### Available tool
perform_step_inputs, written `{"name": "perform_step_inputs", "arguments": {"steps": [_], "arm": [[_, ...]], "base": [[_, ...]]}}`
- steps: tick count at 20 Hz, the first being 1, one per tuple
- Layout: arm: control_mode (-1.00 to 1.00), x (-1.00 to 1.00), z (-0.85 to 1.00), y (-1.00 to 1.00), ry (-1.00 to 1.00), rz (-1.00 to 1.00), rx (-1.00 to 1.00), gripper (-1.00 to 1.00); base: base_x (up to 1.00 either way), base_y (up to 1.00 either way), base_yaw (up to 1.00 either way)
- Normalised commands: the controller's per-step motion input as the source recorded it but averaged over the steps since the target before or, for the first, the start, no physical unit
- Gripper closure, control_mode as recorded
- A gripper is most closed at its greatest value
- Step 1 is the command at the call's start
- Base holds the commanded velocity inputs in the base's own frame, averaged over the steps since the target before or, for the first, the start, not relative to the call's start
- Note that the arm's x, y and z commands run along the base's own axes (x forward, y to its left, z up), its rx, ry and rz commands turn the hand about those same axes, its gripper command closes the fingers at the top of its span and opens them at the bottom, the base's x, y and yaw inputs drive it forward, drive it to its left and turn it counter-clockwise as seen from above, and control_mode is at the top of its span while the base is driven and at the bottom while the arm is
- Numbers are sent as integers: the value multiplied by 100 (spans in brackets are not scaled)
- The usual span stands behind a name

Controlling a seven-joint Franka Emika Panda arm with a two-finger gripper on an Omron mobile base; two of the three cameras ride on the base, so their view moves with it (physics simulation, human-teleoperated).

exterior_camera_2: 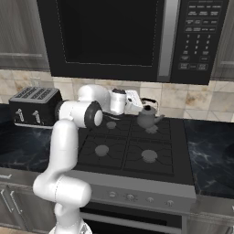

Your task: The kettle is done boiling. Turn off the stove, then wait for 300 timesteps before moving the kettle to the dining table.

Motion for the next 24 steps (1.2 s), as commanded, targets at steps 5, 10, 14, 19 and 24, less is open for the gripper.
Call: {"name": "perform_step_inputs", "arguments": {"steps": [5,10,14,19,24], "arm": [[-100,-3,0,0,-1,0,0,100],[-100,-27,0,0,-14,-1,0,100],[-100,-46,7,0,-23,-4,-1,100],[-100,-47,7,0,-17,-7,-2,100],[-100,-37,-1,0,-16,-4,-3,100]], "base": [[0,0,0],[0,0,0],[0,0,0],[0,0,0],[0,0,0]]}}
